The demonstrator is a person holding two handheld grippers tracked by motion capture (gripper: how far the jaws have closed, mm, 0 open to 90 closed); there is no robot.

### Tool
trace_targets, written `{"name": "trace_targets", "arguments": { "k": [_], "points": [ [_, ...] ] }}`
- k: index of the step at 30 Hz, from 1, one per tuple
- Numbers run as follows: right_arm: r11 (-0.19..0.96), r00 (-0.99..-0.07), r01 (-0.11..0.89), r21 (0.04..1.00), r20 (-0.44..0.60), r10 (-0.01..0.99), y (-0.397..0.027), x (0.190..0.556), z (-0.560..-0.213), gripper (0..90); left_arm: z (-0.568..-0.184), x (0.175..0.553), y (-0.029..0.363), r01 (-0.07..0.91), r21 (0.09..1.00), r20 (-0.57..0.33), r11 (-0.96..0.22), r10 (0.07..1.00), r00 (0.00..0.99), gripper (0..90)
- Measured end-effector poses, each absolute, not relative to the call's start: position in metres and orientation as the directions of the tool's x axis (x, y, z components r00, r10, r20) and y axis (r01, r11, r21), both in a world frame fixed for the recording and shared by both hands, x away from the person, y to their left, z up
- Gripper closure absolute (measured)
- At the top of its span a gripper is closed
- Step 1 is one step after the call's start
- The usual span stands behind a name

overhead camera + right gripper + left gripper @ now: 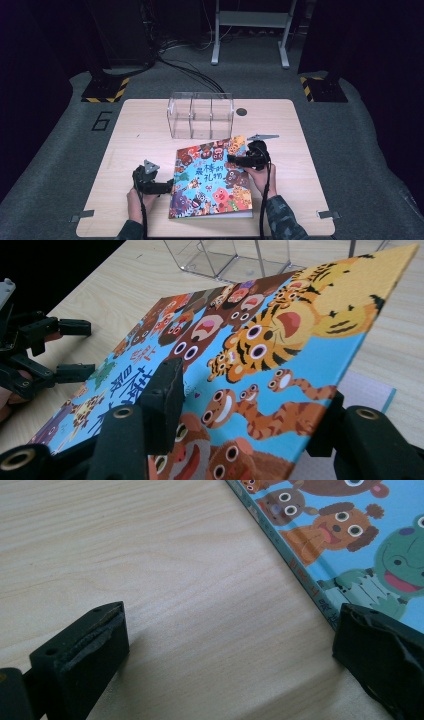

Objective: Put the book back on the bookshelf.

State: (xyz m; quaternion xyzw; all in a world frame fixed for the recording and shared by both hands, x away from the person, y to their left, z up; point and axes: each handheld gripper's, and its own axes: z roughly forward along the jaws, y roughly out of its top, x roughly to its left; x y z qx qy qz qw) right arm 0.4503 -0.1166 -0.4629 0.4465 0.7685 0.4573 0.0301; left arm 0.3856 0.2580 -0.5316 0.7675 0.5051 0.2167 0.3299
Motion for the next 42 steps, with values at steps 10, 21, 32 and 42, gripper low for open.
{"name": "trace_targets", "arguments": {
  "k": [10,21,32,42],
  "points": [
    [0.194,-0.609,0.642,0.742,0.340,0.716,-0.115,0.448,-0.462,45.7,-0.532,0.386,0.258,0.632,0.726,-0.002,-0.272,0.918,0.396,1.2],
    [0.222,-0.639,0.601,0.768,0.295,0.710,-0.115,0.446,-0.461,45.7,-0.531,0.389,0.261,0.619,0.723,0.007,-0.306,0.900,0.437,1.1],
    [0.224,-0.656,0.562,0.796,0.264,0.707,-0.114,0.440,-0.459,45.5,-0.508,0.398,0.264,0.664,0.728,-0.196,-0.172,0.876,0.441,0.0],
    [0.232,-0.677,0.503,0.833,0.213,0.704,-0.114,0.431,-0.455,45.4,-0.495,0.406,0.253,0.679,0.716,-0.289,-0.159,0.818,0.497,0.0]
  ]
}}
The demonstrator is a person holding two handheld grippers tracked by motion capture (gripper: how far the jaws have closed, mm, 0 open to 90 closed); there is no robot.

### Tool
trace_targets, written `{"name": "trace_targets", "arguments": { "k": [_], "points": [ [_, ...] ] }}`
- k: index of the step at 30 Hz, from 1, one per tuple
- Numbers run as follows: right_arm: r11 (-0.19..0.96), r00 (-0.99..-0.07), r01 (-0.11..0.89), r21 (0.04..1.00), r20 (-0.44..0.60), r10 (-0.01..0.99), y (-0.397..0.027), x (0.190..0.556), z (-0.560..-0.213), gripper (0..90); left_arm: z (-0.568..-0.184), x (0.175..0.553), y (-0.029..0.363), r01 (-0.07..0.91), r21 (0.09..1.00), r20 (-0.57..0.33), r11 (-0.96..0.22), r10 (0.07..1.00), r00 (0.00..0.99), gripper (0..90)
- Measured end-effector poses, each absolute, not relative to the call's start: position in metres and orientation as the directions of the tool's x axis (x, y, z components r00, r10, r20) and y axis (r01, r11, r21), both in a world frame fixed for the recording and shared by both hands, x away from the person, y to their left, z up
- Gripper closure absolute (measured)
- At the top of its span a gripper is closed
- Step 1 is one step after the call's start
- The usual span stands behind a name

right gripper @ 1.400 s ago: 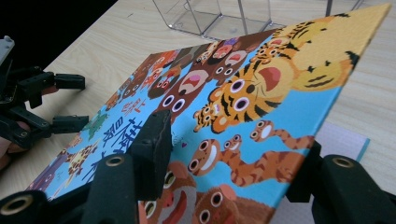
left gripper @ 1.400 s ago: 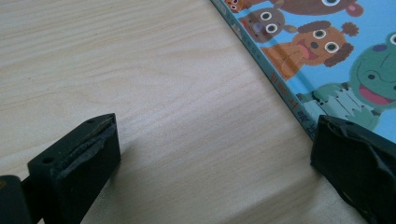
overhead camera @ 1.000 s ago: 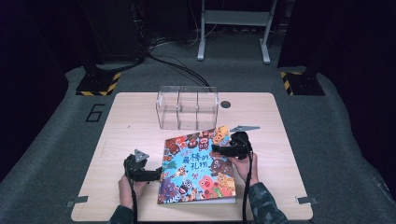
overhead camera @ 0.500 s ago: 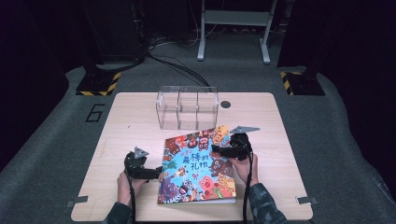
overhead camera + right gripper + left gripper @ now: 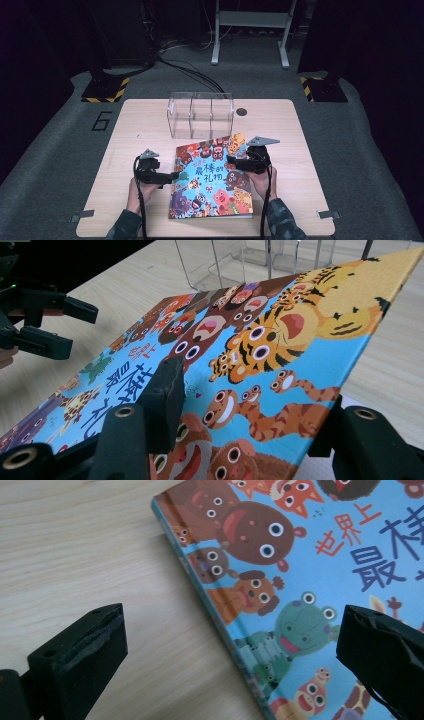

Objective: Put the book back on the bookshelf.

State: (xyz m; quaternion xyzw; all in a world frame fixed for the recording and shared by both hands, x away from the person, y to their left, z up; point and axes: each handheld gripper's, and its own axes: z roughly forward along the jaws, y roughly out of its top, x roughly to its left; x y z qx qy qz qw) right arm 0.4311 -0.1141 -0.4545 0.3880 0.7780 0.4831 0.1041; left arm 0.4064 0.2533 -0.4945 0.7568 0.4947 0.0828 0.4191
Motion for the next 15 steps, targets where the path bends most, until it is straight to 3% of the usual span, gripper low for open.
{"name": "trace_targets", "arguments": {
  "k": [15],
  "points": [
    [0.222,-0.711,0.406,0.887,0.153,0.686,-0.116,0.418,-0.452,45.4,-0.498,0.417,0.232,0.701,0.679,-0.319,-0.219,0.772,0.549,0.0]
  ]
}}
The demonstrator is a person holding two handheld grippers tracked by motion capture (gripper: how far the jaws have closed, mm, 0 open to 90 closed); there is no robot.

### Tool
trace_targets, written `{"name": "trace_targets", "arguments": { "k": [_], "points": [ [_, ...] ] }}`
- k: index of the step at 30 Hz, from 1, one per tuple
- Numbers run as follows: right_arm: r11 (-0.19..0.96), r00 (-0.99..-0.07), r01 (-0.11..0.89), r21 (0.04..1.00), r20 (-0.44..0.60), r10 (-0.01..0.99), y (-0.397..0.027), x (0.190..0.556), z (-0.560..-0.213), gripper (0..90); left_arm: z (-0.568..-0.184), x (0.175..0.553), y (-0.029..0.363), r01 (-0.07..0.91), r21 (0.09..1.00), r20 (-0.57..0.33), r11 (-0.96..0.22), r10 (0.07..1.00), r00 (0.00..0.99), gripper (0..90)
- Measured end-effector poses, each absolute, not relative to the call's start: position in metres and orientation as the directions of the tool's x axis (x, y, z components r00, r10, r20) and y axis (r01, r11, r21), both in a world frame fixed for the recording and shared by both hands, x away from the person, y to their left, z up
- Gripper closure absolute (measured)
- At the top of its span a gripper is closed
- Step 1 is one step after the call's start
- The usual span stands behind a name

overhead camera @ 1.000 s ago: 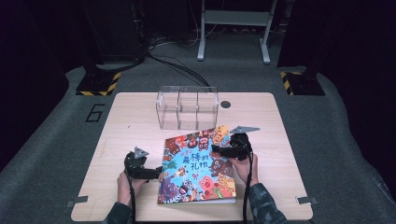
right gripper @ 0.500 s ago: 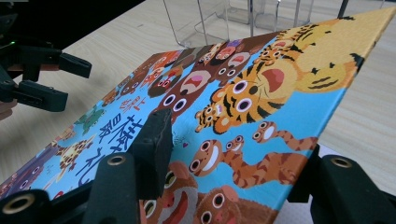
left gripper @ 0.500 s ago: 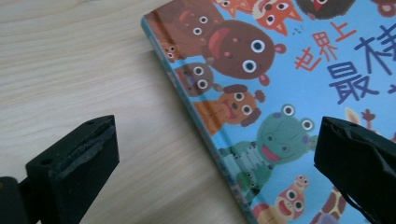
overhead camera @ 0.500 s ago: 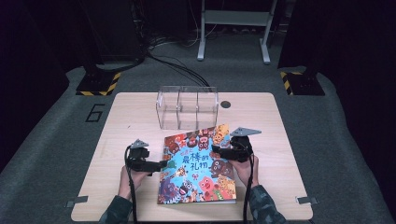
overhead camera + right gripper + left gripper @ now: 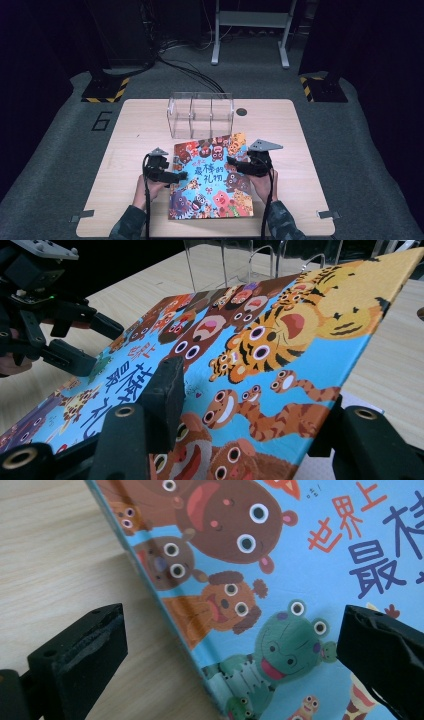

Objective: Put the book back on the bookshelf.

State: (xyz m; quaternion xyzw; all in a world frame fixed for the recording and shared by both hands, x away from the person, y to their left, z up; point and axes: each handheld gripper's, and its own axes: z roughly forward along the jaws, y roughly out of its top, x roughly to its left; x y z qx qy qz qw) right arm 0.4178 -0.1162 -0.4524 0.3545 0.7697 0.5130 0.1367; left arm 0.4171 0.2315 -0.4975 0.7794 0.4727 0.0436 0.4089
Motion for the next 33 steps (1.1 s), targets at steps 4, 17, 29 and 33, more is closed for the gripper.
{"name": "trace_targets", "arguments": {
  "k": [4,17,29,33],
  "points": [
    [0.224,-0.714,0.385,0.895,0.135,0.687,-0.116,0.414,-0.450,45.4,-0.499,0.418,0.230,0.695,0.681,-0.326,-0.231,0.754,0.571,0.0],
    [0.209,-0.726,0.355,0.911,0.128,0.676,-0.116,0.410,-0.449,45.5,-0.499,0.421,0.228,0.689,0.686,-0.372,-0.236,0.700,0.610,0.1],
    [0.194,-0.699,0.464,0.864,0.222,0.680,-0.119,0.419,-0.447,46.4,-0.494,0.413,0.239,0.657,0.736,-0.380,-0.165,0.703,0.602,13.5],
    [0.180,-0.671,0.520,0.835,0.270,0.690,-0.122,0.424,-0.448,46.3,-0.487,0.409,0.242,0.636,0.757,-0.372,-0.152,0.699,0.610,16.6]
  ]
}}
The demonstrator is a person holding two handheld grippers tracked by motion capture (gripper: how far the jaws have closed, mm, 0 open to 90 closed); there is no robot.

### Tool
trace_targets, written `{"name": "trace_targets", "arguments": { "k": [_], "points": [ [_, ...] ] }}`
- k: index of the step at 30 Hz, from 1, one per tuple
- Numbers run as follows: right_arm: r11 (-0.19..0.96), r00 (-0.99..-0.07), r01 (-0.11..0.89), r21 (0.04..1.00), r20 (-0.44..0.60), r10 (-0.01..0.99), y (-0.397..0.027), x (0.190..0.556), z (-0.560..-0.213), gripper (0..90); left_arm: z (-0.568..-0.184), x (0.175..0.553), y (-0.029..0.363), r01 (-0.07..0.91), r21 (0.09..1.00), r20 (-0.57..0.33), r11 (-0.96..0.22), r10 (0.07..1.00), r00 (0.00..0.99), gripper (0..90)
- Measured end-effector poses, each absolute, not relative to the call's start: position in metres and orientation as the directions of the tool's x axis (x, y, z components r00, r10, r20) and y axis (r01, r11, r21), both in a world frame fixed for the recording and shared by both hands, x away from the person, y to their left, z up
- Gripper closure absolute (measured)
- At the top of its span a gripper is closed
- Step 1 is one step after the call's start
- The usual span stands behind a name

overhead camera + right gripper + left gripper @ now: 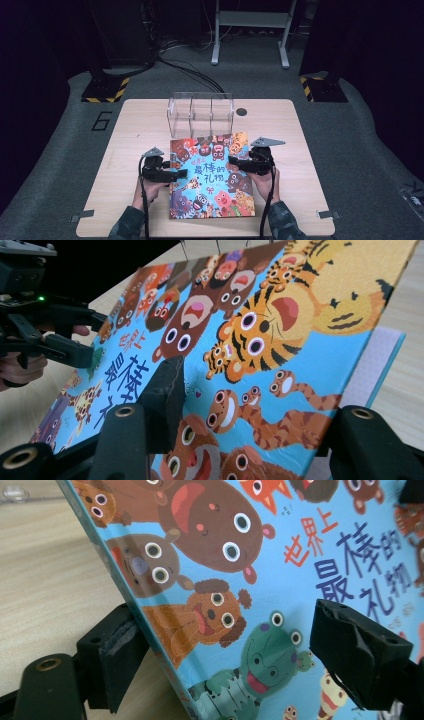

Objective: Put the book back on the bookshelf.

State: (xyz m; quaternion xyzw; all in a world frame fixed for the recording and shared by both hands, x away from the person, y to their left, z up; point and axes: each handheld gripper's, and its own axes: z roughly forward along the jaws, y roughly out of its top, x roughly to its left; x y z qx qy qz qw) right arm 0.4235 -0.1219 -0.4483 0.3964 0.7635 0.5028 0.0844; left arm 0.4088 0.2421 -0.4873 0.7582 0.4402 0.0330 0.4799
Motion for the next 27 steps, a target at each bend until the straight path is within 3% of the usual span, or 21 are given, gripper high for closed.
{"name": "trace_targets", "arguments": {
  "k": [27],
  "points": [
    [0.193,-0.648,0.574,0.796,0.298,0.701,-0.121,0.428,-0.437,45.1,-0.467,0.397,0.246,0.572,0.802,-0.275,-0.171,0.745,0.608,32.9]
  ]
}}
